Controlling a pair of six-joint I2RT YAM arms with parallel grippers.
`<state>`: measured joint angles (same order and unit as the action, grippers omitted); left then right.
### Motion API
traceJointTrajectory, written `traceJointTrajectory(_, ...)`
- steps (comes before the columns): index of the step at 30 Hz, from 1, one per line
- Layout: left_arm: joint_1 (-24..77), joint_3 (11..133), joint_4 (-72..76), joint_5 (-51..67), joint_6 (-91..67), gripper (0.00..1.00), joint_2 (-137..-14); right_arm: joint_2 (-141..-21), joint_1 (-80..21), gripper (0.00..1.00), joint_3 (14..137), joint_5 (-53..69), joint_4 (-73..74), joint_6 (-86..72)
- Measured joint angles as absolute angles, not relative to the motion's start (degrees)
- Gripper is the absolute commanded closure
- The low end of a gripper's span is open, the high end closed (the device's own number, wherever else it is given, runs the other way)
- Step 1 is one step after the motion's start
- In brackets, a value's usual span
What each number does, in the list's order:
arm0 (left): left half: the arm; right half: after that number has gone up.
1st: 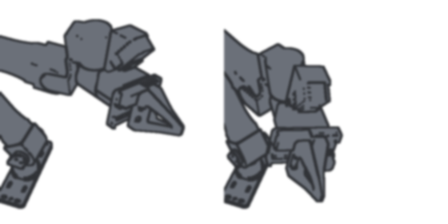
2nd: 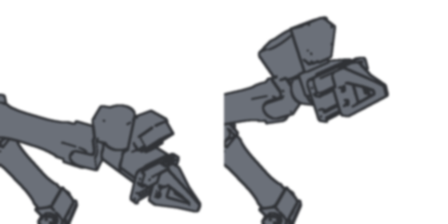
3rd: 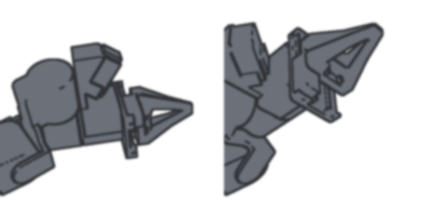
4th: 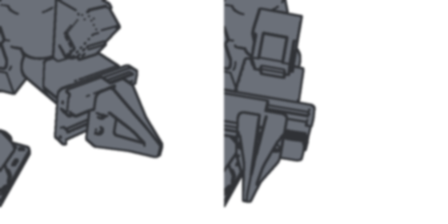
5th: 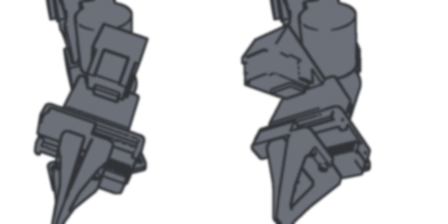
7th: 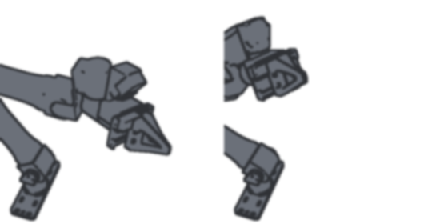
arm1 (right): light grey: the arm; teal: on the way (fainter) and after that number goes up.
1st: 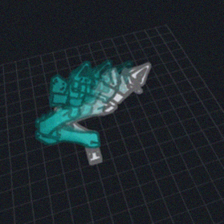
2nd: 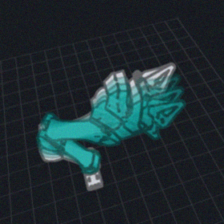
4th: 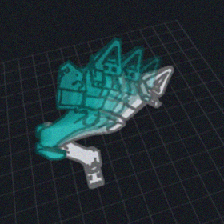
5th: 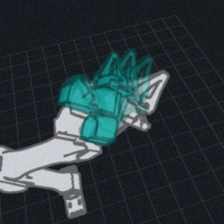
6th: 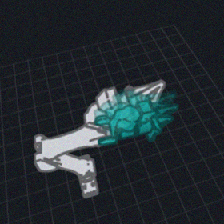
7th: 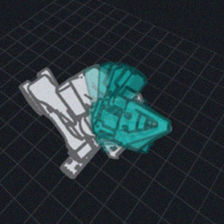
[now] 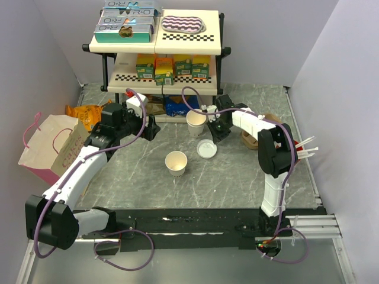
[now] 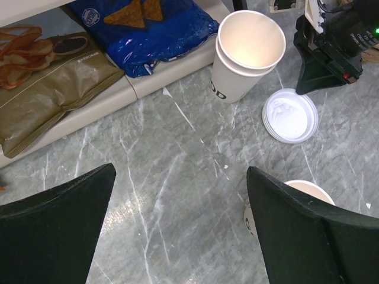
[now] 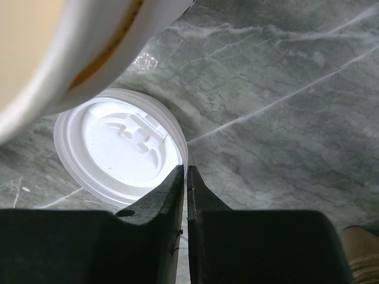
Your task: Pack the takeout coffee
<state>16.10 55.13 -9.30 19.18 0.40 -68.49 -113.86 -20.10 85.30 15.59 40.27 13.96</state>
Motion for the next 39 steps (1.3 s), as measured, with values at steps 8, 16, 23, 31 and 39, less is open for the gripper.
traceJointTrajectory(8,16.1,55.1,-9.3,19.2,0.4,0.01,-68.5,-114.5,-20.1,0.86,85.5,15.7,40.4,14.0)
traceJointTrajectory(16,16.1,55.1,-9.3,19.2,0.4,0.01,-68.5,-114.6,-20.1,1.00,86.0,15.7,40.8,14.1)
traceJointTrajectory(23,16.1,55.1,-9.3,19.2,0.4,0.00,-68.5,-113.8,-20.1,1.00,86.0,15.7,41.3,15.0)
traceJointTrajectory(31,16.2,55.1,-9.0,20.9,0.4,0.00,-68.8,-92.7,-20.1,1.00,71.7,19.8,33.8,21.1)
traceJointTrajectory(39,17.1,55.1,-7.6,24.9,-1.4,0.01,-70.3,-83.7,-20.1,1.00,65.2,21.8,25.7,27.7)
